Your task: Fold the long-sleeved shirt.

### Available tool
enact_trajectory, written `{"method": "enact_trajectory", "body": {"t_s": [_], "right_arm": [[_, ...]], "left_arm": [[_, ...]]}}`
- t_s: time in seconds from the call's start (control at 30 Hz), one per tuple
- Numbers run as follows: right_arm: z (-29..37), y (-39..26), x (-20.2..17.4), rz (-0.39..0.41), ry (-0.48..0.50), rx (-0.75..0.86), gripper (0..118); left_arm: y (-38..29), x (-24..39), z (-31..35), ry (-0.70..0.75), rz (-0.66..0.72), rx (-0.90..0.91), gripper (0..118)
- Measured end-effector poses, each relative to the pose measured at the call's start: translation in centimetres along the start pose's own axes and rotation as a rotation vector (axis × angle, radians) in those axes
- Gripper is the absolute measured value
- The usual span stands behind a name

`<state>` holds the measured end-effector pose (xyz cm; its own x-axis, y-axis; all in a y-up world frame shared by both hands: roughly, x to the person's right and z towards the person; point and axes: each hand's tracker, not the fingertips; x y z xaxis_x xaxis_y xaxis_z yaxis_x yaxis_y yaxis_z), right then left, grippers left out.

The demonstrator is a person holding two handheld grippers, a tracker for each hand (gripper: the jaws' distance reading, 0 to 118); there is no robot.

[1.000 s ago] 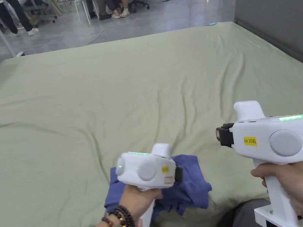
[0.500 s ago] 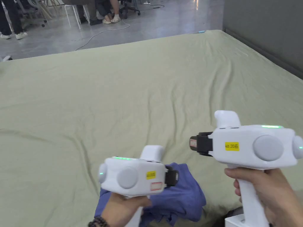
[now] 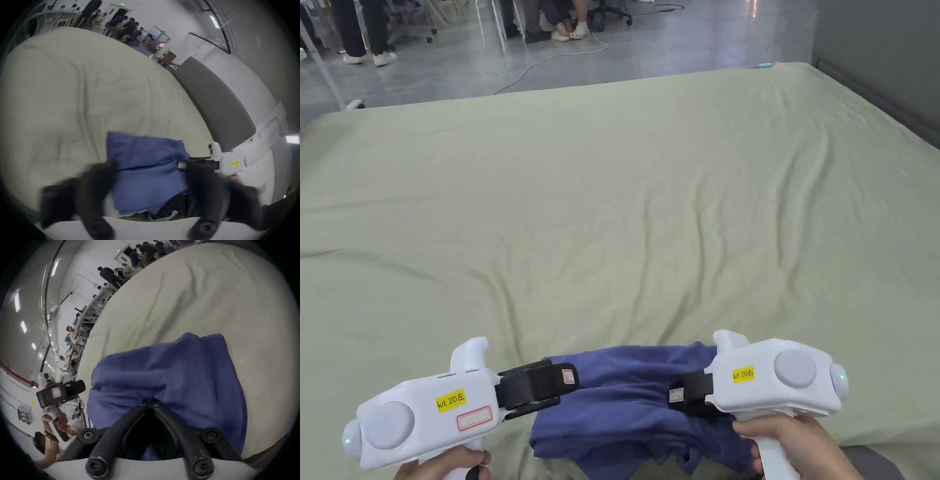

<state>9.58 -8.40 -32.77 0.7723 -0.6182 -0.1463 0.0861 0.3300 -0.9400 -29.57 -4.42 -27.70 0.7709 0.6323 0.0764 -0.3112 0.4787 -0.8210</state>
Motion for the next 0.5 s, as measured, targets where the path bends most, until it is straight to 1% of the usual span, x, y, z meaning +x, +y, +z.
{"method": "enact_trajectory", "body": {"t_s": [0.03, 0.07, 0.1, 0.13, 0.2, 0.3, 0.33, 0.4, 0.47, 0.5], "right_arm": [[0.2, 0.2, 0.1, -0.004, -0.010, -0.012, 0], [0.2, 0.3, -0.1, 0.005, -0.020, -0.010, 0], [0.3, 0.3, -0.3, 0.039, -0.046, -0.008, 0], [0.3, 0.2, -0.4, 0.052, -0.048, -0.010, 0], [0.1, 0.2, -0.6, 0.046, -0.049, -0.009, 0], [0.0, 0.1, -0.7, 0.040, -0.051, -0.008, 0], [0.0, 0.2, -0.6, 0.040, -0.050, -0.009, 0], [0.0, 0.2, -0.6, 0.036, -0.048, -0.010, 0], [-0.1, 0.2, -0.6, 0.036, -0.049, -0.011, 0], [-0.1, 0.3, -0.7, 0.037, -0.050, -0.012, 0]], "left_arm": [[-0.2, -0.6, -0.3, 0.005, 0.021, -0.011, 118], [-0.2, -1.2, -0.3, -0.015, 0.049, 0.027, 118], [-0.3, -1.9, -0.6, -0.026, 0.058, -0.002, 118], [-0.7, -2.2, -1.0, -0.032, 0.090, -0.009, 118], [-0.8, -3.2, -2.0, -0.051, 0.158, -0.022, 118], [-1.1, -4.2, -3.9, -0.205, 0.288, -0.064, 117], [-1.1, -4.2, -4.4, -0.232, 0.283, -0.056, 116], [-1.1, -3.6, -5.3, -0.235, 0.248, -0.036, 116], [-0.7, -2.9, -6.4, -0.218, 0.231, -0.049, 116], [-0.6, -2.2, -6.5, -0.191, 0.183, -0.067, 116]]}}
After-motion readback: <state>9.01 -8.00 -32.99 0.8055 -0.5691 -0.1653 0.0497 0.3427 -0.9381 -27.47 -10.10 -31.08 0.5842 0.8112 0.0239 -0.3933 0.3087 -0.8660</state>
